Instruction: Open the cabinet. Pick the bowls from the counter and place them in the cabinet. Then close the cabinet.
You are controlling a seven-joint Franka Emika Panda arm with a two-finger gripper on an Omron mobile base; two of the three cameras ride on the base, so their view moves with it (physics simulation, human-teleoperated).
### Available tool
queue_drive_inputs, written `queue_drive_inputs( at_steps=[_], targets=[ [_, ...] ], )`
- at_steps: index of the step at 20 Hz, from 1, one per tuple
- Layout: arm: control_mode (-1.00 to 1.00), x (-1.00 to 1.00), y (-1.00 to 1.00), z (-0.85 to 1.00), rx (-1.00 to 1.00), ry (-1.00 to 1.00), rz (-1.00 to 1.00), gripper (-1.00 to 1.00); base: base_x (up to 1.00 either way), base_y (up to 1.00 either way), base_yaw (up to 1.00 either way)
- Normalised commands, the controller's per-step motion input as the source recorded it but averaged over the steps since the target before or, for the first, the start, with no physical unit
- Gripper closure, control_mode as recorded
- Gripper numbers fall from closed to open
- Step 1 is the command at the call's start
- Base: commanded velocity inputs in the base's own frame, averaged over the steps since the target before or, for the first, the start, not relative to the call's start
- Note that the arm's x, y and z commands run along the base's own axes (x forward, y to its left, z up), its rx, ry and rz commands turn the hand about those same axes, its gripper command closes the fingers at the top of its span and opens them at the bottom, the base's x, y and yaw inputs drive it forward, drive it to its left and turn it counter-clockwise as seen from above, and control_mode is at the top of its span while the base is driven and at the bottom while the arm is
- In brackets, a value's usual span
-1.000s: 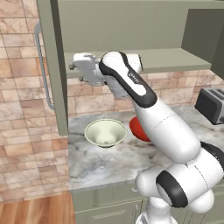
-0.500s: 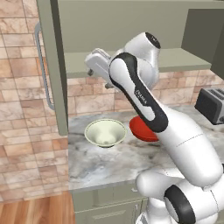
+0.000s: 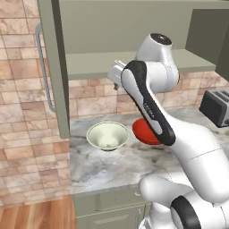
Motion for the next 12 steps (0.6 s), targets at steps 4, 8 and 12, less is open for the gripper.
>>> queue_drive_inputs(
  at_steps=[4, 8, 12],
  targets=[
    [-1.00, -0.11, -0.58, -0.71, -0.25, 0.01, -0.20, -1.00, 0.00, 0.00, 0.00],
    [-1.00, -0.11, -0.70, -0.58, -0.20, 0.00, -0.16, -1.00, 0.00, 0.00, 0.00],
    [-1.00, 0.00, -0.92, -0.44, -0.09, 0.07, -0.11, -1.00, 0.00, 0.00, 0.00]
  ],
)
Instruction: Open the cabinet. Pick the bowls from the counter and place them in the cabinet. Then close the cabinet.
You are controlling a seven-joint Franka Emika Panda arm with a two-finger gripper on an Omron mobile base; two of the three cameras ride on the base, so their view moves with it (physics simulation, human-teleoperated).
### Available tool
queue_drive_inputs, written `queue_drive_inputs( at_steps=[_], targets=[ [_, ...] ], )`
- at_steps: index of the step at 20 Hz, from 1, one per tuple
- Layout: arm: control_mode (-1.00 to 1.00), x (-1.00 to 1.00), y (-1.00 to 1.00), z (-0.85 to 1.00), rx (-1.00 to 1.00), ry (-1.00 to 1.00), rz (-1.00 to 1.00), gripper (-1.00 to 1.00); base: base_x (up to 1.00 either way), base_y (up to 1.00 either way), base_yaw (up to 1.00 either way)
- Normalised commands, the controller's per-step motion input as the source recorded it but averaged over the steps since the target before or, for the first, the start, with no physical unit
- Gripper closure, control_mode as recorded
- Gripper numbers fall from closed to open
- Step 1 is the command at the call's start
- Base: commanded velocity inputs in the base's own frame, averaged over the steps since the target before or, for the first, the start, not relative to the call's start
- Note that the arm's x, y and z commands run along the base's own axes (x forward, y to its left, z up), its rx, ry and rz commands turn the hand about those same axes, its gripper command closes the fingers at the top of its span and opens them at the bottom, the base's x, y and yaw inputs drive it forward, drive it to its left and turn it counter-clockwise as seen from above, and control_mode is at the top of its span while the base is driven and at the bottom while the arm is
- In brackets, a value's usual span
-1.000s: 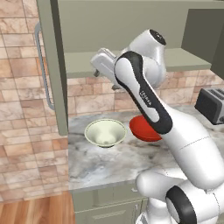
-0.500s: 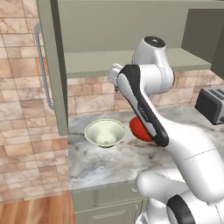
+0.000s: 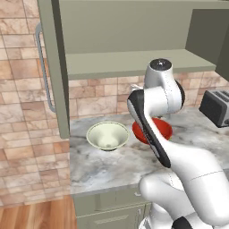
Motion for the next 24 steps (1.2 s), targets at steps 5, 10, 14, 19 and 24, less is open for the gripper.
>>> queue_drive_inputs(
  at_steps=[5, 10, 14, 19, 24],
  targets=[
    [-1.00, 0.00, -0.80, -0.25, 0.00, 0.15, -0.04, -1.00, 0.00, 0.00, 0.00],
    [-1.00, 0.08, -0.53, -0.25, 0.00, 0.11, 0.00, -1.00, 0.00, 0.00, 0.00],
    [-1.00, 0.37, -0.23, -0.40, 0.00, 0.03, 0.00, -1.00, 0.00, 0.00, 0.00],
    [-1.00, 0.28, -0.23, -0.30, 0.00, 0.00, 0.00, -1.00, 0.00, 0.00, 0.00],
    [-1.00, 0.15, -0.22, -0.26, 0.00, 0.00, 0.00, -1.00, 0.00, 0.00, 0.00]
  ],
)
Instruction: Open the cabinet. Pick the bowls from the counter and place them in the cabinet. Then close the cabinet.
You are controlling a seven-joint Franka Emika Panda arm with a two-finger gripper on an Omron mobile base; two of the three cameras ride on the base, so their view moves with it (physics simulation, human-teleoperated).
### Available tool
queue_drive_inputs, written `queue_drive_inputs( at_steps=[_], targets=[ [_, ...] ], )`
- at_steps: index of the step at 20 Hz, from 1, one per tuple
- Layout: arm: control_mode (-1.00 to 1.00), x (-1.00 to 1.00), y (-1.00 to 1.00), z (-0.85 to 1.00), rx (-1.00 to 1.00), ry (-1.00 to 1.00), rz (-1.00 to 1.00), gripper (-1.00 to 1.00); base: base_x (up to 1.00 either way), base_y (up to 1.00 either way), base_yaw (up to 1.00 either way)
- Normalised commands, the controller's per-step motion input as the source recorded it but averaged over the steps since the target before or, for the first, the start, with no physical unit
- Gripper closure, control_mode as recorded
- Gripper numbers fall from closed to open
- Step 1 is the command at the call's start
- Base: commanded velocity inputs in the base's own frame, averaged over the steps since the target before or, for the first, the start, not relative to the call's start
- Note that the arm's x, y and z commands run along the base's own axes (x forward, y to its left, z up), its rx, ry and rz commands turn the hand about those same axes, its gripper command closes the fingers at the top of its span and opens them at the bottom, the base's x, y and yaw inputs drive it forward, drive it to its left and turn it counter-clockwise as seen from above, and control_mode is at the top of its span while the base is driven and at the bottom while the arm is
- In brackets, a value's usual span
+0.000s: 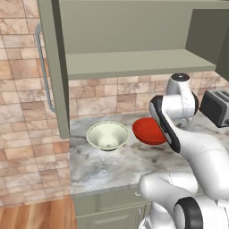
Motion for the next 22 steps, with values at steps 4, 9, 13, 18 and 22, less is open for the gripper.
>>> queue_drive_inputs(
  at_steps=[4, 9, 13, 18, 22],
  targets=[
    [-1.00, 0.17, -0.21, -0.37, 0.08, 0.00, 0.00, -1.00, 0.00, 0.00, 0.00],
    [-1.00, 0.12, -0.17, -0.36, 0.07, 0.00, 0.00, -1.00, 0.00, 0.00, 0.00],
    [-1.00, 0.17, -0.13, -0.31, 0.02, 0.00, 0.00, -1.00, 0.00, 0.00, 0.00],
    [-1.00, 0.22, -0.10, -0.09, 0.00, 0.00, 0.00, -1.00, 0.00, 0.00, 0.00],
    [-1.00, 0.12, -0.09, -0.10, 0.00, 0.00, 0.00, -1.00, 0.00, 0.00, 0.00]
  ],
)
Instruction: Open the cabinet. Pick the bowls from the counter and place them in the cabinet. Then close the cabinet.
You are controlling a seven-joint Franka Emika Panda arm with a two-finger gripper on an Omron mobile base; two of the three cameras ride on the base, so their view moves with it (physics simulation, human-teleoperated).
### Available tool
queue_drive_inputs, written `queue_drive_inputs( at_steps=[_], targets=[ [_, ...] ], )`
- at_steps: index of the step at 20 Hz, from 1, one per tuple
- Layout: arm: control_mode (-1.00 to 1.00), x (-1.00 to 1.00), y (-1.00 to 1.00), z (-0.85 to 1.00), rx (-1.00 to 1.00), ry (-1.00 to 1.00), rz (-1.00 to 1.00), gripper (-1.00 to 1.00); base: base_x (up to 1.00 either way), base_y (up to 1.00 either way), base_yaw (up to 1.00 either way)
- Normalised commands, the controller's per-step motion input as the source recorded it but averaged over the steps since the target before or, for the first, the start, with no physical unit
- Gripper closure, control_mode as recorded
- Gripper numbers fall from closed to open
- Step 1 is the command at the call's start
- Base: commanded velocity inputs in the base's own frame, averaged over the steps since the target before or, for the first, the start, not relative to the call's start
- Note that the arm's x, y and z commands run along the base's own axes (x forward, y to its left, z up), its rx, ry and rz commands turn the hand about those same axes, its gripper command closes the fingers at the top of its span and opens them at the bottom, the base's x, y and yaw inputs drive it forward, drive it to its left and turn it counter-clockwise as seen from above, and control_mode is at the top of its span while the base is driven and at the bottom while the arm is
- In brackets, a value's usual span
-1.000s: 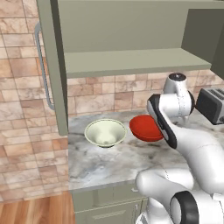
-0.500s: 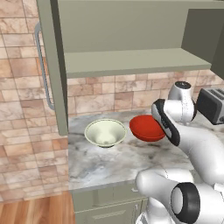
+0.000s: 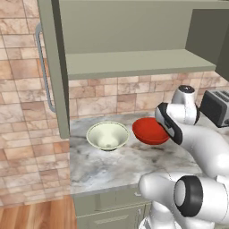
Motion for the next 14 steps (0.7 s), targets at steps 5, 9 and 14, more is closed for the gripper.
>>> queue_drive_inputs(
  at_steps=[5, 9, 14],
  targets=[
    [-1.00, 0.07, -0.21, -0.16, 0.00, 0.01, 0.00, -1.00, 0.00, 0.00, 0.00],
    [-1.00, 0.04, -0.23, -0.20, 0.00, 0.00, 0.00, -1.00, 0.00, 0.00, 0.00],
    [-1.00, 0.09, -0.18, -0.24, 0.00, 0.00, 0.00, -1.00, 0.00, 0.00, 0.00]
  ],
)
